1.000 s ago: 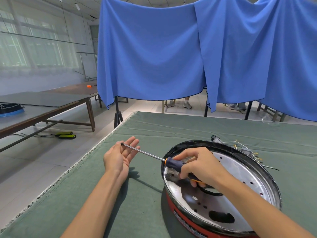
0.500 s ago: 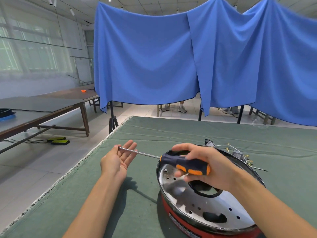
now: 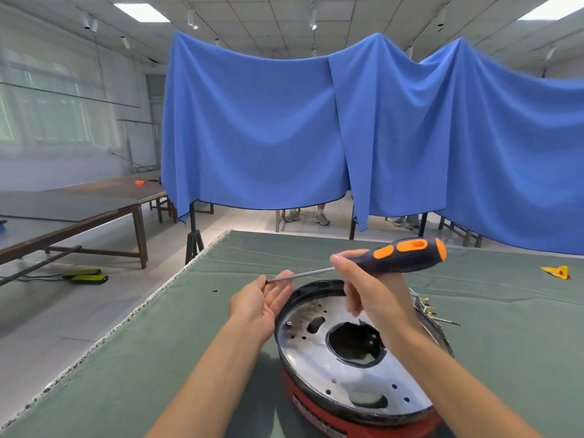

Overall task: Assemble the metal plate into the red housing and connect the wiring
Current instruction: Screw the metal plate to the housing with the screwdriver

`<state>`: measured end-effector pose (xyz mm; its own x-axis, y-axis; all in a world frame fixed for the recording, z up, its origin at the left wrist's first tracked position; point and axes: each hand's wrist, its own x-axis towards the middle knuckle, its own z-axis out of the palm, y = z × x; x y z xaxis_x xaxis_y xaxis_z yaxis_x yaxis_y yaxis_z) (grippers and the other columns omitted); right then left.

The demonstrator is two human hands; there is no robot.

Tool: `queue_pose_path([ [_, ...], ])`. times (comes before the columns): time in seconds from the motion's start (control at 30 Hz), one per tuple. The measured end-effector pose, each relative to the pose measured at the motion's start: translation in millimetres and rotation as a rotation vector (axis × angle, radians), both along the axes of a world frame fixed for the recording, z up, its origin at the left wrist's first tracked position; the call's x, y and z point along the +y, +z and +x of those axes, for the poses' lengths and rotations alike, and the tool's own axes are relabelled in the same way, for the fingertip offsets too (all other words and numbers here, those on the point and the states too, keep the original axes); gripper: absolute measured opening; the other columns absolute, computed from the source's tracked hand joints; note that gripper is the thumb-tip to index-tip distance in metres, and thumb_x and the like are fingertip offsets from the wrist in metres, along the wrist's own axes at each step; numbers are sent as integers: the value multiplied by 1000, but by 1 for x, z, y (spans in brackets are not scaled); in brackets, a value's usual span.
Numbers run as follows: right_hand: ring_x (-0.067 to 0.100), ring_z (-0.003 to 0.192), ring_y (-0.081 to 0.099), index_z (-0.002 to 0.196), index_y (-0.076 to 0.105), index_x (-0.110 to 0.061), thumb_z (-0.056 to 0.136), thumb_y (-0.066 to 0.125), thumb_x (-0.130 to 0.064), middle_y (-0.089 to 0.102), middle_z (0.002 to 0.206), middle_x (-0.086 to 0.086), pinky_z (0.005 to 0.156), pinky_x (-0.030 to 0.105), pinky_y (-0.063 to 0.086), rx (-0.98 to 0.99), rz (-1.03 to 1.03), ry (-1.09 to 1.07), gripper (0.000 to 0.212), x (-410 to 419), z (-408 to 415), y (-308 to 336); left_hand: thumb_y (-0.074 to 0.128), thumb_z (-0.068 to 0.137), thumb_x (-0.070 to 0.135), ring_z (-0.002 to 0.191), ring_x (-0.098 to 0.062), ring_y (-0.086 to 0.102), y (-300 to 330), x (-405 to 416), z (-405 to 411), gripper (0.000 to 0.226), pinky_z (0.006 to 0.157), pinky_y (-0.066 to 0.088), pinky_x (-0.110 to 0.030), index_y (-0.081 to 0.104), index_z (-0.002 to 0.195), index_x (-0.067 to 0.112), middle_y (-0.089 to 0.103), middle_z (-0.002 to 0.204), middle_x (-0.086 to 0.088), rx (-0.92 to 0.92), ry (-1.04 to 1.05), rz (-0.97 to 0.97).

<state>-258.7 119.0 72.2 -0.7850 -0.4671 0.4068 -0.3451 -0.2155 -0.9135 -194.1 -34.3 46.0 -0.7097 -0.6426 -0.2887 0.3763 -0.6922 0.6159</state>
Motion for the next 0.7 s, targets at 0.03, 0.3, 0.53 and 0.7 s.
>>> queue_pose_path([
  [0.03, 17, 35, 46, 76, 68, -17, 83, 71, -24, 52, 43, 4, 40, 17, 38, 0, -27, -3, 11, 2, 0, 0, 38, 102, 6, 51, -26, 69, 2, 2, 1, 24, 43, 56, -30, 43, 120, -7, 64, 106, -30, -4, -10, -27],
  [0.3, 19, 53, 64, 86, 71, -15, 84, 67, -6, 62, 58, 4, 45, 24, 49, -144, -224, 19, 10, 23, -11, 10, 41, 101, 21, 36, -16, 52, 16, 1, -3, 26, 33, 37, -18, 51, 104, -3, 69, 73, -17, -347, -53, -487],
  [0.53, 23, 59, 67, 91, 66, -10, 86, 60, 2, 62, 58, 4, 47, 25, 52, -127, -216, -87, 14, 31, -35, -9, 59, 83, 26, 112, -23, 54, -1, -6, -47, 34, 94, 47, -39, 60, 116, 19, 63, 115, -2, -918, -208, -1603],
  [0.7, 23, 53, 63, 90, 67, -5, 89, 59, -4, 61, 56, 7, 45, 27, 51, -138, -226, -94, 8, 35, -49, -19, 63, 82, 28, 81, -24, 54, -3, -8, -88, 20, 69, 43, -30, 59, 91, 11, 59, 88, -6, -943, -554, -1710],
])
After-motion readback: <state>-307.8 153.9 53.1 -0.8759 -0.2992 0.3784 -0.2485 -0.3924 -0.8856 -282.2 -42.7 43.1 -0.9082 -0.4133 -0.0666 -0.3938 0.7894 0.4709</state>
